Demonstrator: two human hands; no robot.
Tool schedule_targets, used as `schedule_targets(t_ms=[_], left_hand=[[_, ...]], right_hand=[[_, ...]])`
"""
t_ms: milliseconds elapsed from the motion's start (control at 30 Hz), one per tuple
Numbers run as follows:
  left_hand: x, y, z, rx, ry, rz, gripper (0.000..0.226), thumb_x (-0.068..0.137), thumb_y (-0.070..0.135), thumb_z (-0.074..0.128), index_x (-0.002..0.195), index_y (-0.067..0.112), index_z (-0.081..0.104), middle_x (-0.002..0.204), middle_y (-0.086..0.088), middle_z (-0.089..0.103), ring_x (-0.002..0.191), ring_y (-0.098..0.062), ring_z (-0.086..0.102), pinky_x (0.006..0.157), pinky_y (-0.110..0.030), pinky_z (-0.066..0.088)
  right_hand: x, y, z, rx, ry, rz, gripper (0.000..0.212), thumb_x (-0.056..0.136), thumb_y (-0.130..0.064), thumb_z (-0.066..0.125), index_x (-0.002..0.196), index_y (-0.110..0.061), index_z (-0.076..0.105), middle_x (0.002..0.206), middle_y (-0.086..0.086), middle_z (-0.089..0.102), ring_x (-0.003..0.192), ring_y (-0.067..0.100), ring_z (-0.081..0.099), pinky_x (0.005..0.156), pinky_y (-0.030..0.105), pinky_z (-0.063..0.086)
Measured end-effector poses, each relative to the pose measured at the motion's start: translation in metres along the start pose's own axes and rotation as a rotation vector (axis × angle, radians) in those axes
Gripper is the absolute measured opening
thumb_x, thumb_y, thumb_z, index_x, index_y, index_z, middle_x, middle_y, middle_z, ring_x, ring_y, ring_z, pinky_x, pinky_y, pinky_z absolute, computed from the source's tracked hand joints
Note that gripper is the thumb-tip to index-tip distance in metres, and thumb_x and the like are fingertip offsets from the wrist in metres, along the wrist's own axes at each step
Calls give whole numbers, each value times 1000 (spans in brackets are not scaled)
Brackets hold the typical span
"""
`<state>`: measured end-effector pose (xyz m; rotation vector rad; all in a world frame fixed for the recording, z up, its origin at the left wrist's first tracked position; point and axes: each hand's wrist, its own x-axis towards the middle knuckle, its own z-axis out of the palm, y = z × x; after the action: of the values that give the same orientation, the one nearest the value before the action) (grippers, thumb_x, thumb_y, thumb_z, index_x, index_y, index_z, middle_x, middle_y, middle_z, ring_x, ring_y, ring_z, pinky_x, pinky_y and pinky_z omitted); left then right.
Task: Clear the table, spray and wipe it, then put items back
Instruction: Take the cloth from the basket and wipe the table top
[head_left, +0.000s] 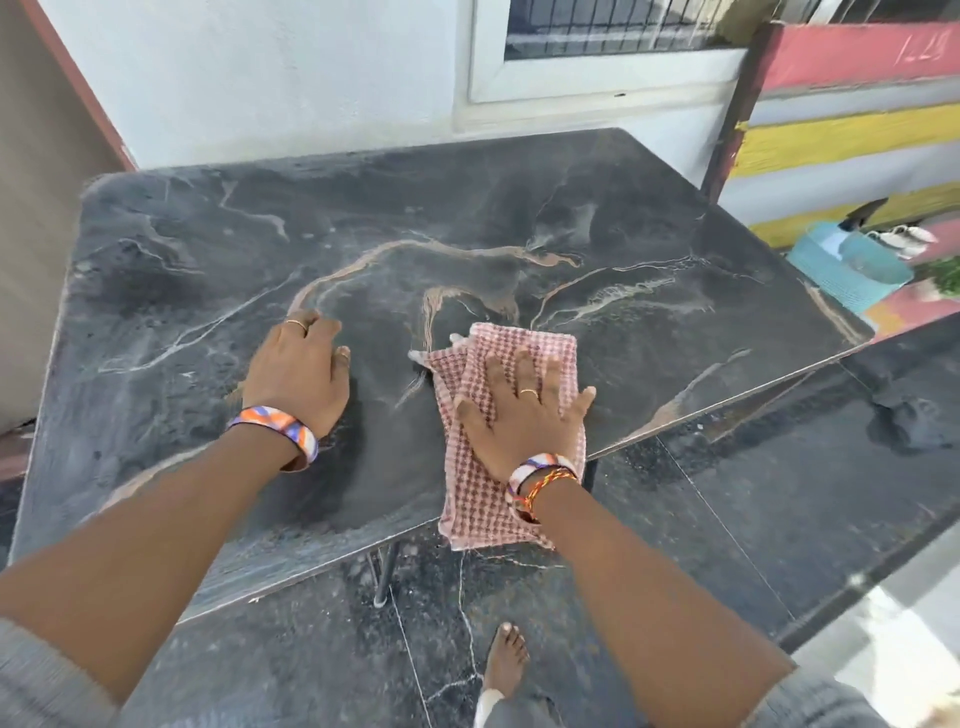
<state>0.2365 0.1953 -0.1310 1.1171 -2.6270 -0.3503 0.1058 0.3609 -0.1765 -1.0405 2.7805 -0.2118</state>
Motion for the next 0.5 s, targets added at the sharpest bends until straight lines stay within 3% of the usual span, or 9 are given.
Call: schedule_targets(t_ms=[167,500], left_hand=[[37,2,9,-33,-12,19,36,92,16,45,124,2,55,134,-23,48,122,-40,44,103,-45,37],[183,13,35,-51,2,-62,33,91,15,47,119,1,57,131,-21,52,119,-40,46,101,-43,37]], right_hand=[[69,9,-9,-14,-24,168,64,90,-61,16,148,-36,4,160,1,-4,144,34,-13,105,69,-10],[262,-5,-26,-67,8,138,65,91,-59,16,149,-31,4,159,7,-3,143,41,-6,109,63,-11]])
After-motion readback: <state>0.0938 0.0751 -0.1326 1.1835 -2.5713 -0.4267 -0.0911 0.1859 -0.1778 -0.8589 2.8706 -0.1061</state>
